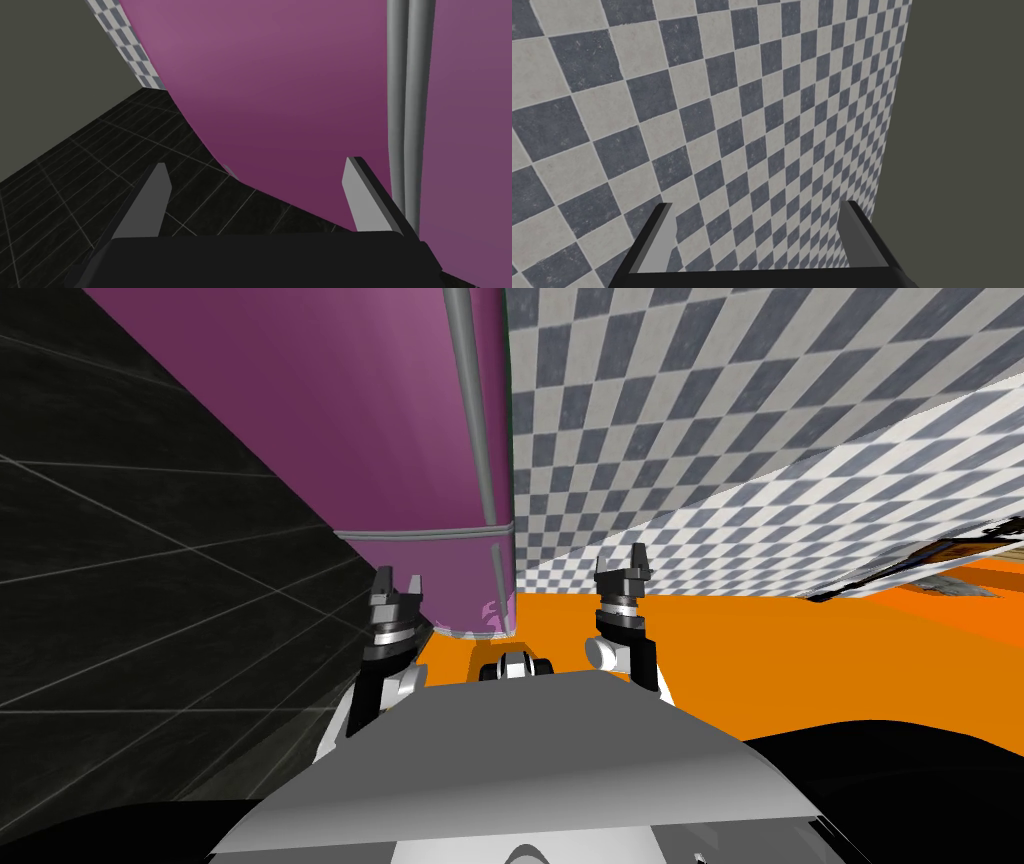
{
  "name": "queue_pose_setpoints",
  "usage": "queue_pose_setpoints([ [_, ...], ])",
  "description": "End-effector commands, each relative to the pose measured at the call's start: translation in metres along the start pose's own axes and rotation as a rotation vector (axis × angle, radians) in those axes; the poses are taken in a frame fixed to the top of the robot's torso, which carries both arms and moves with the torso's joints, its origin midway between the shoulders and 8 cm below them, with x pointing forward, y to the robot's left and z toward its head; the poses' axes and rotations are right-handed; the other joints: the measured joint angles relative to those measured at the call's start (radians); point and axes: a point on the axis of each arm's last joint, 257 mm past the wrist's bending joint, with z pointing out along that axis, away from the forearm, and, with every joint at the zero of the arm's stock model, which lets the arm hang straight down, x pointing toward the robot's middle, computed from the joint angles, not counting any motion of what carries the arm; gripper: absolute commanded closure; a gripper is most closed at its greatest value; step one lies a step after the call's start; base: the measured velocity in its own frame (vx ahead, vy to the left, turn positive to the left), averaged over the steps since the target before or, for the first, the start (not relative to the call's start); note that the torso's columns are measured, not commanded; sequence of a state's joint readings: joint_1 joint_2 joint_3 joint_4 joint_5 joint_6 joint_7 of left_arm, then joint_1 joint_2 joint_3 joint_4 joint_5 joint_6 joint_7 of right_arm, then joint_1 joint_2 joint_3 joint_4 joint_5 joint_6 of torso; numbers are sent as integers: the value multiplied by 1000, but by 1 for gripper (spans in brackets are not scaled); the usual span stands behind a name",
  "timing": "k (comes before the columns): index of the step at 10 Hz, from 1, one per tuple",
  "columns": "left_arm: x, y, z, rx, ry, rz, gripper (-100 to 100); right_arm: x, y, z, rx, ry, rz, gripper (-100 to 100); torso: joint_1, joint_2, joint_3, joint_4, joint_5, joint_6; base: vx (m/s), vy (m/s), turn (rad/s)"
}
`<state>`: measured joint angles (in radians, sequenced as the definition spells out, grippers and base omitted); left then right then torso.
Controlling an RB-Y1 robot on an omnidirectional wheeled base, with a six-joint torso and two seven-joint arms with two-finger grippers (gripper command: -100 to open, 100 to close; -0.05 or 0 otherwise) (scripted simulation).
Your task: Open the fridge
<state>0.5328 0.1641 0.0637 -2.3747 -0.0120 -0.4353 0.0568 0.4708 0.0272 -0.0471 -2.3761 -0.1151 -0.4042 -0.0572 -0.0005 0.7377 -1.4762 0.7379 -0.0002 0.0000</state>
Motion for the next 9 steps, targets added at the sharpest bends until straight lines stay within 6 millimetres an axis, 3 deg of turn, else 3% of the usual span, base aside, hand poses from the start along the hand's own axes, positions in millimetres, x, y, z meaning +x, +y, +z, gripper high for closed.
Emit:
queue_pose_setpoints([
  [1,-9,7,-1,-46,39,41,-100,0,0,0,0,0,0,0,0,0,0,0,0,0,38,-54,-13],
  [9,-53,28,-3,-221,135,193,-100,0,0,0,0,0,0,0,1,0,0,0,0,0,45,-75,-15],
])
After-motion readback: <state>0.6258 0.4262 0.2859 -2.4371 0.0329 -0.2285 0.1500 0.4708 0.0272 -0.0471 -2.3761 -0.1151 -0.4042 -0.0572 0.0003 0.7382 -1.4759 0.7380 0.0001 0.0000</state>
